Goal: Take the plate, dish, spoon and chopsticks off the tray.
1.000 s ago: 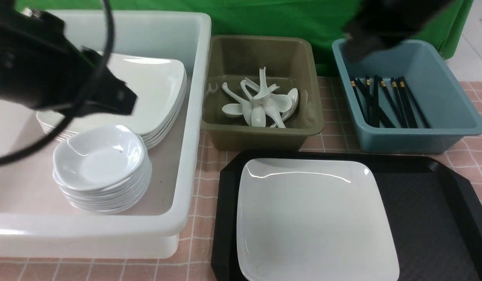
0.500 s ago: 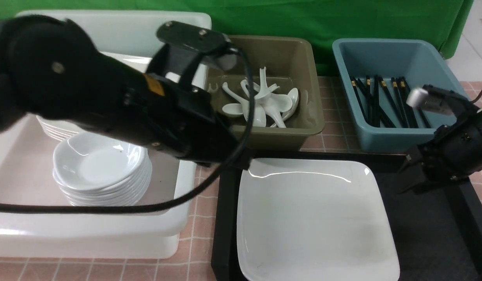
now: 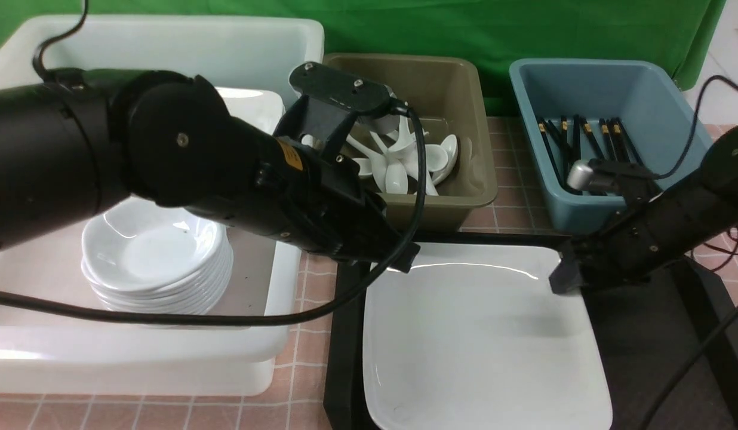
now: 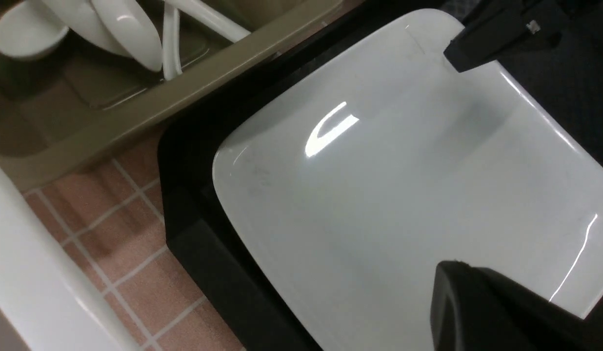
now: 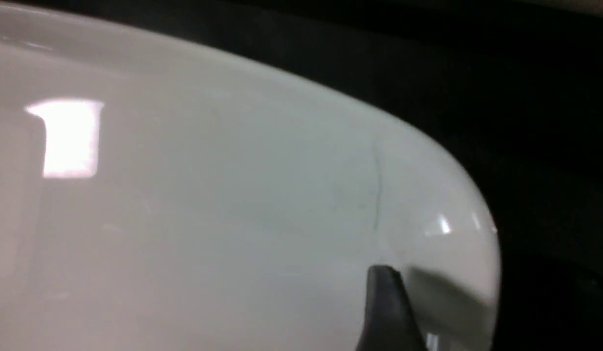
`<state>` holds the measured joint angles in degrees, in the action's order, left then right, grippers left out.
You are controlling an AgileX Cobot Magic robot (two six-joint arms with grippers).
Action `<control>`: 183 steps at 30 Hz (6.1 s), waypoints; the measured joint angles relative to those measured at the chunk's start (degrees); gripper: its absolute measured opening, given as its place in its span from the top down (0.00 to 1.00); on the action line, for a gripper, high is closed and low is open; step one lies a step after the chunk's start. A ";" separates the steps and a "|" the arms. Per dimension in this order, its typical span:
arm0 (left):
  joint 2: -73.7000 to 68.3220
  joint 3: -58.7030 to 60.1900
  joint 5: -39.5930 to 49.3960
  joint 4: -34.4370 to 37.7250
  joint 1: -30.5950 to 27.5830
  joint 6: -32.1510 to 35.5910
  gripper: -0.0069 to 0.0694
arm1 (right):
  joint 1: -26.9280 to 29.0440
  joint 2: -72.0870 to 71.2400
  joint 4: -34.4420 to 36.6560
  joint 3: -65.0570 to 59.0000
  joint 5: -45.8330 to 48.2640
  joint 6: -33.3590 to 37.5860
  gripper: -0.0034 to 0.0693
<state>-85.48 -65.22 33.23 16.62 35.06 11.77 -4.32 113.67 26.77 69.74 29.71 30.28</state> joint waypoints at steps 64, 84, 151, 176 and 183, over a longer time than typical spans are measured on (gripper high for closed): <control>23.37 0.00 12.62 -8.18 -42.56 -6.82 0.91 | -29.73 9.99 16.97 53.97 -19.61 -8.41 0.85; 23.37 0.00 7.61 -4.87 -42.56 -0.11 0.91 | -33.69 18.36 15.08 54.40 -33.46 3.60 0.85; -2.90 0.00 8.84 -7.78 -42.56 1.53 0.91 | -16.95 -9.66 -19.79 55.47 35.16 -10.14 0.91; -17.48 -4.11 -0.93 -12.60 -44.71 -6.82 0.91 | -16.43 -10.35 -18.21 55.47 35.20 -7.48 0.91; -17.53 -12.24 2.01 -12.19 -48.33 -7.74 0.91 | -16.43 -10.35 -18.21 55.47 35.20 -7.20 0.91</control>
<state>-103.01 -77.45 35.24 4.43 -13.27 4.03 -20.75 103.31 8.56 125.21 64.91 23.08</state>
